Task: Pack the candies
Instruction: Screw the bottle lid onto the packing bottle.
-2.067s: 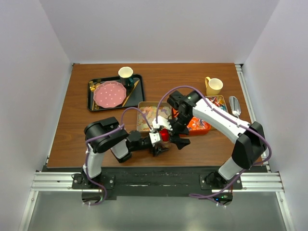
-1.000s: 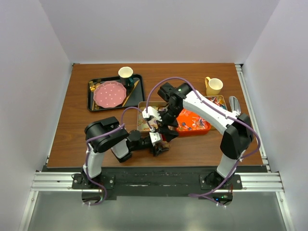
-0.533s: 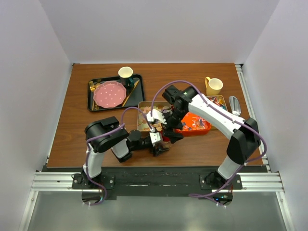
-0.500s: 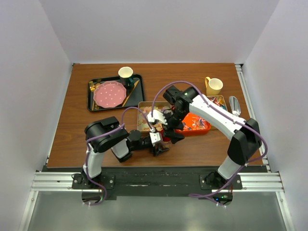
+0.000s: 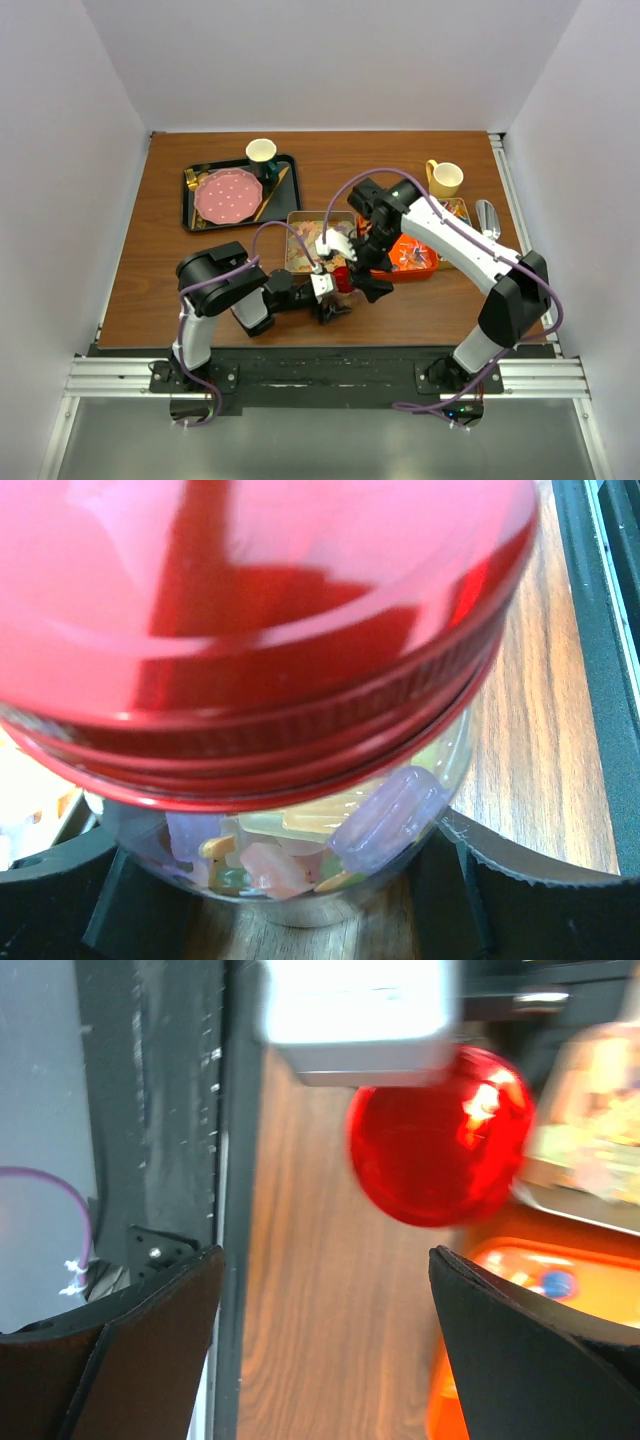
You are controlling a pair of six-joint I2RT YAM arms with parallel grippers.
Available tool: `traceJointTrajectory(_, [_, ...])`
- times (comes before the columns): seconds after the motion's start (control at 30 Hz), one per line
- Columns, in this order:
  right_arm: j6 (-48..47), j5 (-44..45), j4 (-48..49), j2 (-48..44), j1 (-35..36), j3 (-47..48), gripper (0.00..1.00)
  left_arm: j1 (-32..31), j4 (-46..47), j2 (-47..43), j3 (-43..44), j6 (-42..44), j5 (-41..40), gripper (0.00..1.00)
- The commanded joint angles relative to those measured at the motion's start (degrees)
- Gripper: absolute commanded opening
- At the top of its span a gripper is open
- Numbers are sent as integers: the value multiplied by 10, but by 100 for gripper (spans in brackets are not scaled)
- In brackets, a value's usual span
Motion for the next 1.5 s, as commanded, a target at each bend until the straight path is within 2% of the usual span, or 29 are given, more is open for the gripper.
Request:
traceJointTrajectory(0.0, [-8, -40, -35, 30, -17, 96, 86, 13, -72, 27, -1, -4, -24, 0])
traceJointTrajectory(0.17, [-2, -80, -17, 74, -12, 141, 87, 12, -74, 26, -1, -3, -24, 0])
traceJointTrajectory(0.57, [-9, -88, -16, 102, 18, 126, 87, 13, -74, 25, -2, 0, -26, 0])
traceJointTrajectory(1.47, [-6, -48, -60, -3, 16, 10, 86, 16, -83, 35, 7, -5, -23, 0])
